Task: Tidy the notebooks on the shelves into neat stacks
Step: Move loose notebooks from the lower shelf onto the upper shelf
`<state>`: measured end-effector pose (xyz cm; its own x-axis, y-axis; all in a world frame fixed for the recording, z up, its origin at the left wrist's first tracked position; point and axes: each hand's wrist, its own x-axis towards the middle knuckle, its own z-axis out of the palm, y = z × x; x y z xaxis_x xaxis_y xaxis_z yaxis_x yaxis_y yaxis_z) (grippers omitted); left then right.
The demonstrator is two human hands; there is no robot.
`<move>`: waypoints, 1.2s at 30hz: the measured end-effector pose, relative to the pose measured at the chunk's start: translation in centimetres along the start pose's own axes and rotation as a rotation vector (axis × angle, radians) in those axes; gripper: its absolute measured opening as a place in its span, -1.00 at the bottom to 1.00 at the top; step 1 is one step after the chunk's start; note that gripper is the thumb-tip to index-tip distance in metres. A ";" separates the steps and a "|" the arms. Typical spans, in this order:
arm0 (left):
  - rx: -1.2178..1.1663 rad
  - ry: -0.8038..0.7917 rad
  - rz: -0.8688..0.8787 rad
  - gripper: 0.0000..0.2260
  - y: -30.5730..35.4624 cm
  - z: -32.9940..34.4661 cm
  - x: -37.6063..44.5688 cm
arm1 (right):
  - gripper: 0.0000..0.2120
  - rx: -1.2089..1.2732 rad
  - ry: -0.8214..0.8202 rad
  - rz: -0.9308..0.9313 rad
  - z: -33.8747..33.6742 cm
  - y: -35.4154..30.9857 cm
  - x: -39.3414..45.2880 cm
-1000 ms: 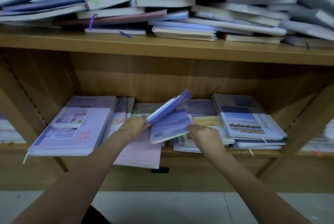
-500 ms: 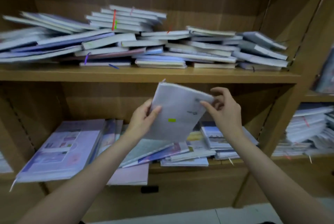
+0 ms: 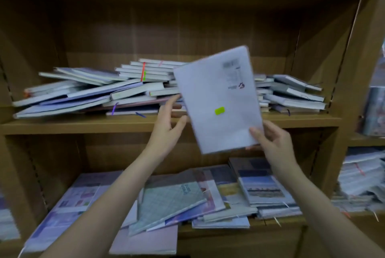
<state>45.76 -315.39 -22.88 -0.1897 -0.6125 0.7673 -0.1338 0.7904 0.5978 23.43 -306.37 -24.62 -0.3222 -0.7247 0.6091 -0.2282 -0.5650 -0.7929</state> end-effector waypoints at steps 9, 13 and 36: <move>0.674 -0.027 -0.032 -0.52 -0.6 -0.8 1.9 | -0.66 -0.764 0.462 -0.452 0.0 -7.6 11.3; 0.757 -0.099 -0.038 -0.53 -1.5 -0.8 0.7 | -0.53 -1.337 0.046 -0.155 3.0 -6.3 14.2; 1.020 -0.717 -0.485 -0.53 -20.2 0.3 -18.9 | -0.56 -0.921 -0.433 0.637 6.1 23.6 -6.1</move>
<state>51.78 -319.81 -49.50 -0.3394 -0.9393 0.0500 -0.9348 0.3428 0.0931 25.65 -317.72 -46.93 -0.3208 -0.9436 -0.0819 -0.7679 0.3097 -0.5608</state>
